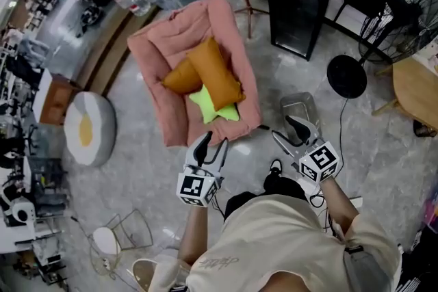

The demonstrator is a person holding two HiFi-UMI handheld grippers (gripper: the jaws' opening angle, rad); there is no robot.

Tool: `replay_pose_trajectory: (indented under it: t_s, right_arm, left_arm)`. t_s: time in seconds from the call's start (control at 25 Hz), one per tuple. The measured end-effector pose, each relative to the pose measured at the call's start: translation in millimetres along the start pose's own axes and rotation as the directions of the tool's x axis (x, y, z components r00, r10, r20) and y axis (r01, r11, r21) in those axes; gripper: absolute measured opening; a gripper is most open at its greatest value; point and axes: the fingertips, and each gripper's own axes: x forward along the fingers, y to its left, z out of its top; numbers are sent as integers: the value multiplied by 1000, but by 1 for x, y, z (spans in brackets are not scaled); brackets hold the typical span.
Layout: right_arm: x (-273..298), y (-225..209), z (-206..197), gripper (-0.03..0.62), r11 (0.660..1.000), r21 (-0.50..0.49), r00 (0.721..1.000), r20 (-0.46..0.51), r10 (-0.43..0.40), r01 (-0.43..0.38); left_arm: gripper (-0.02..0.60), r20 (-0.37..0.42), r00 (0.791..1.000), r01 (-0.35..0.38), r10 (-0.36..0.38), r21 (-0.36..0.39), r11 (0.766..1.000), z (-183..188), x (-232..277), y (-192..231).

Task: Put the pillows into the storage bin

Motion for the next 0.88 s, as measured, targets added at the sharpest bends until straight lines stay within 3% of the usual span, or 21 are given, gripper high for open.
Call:
replay_pose_trajectory:
  t_s: [0.28,0.48,0.88]
  right_arm:
    - [23,-20,-16,238,999,28,999,-36,31,-30]
    - [48,-19,-18,238,999,23,998,-54,37,-35]
    - [112,-65,17,238,996,11,991,-103,-87,89]
  left_arm:
    - [206,-34,998,-54,54,14,998,-7,13,25]
    - [202,-30,999,-45,45,-5,999,-14,27,49]
    - [199,20,999,32,-30,-67,997,4,102,138]
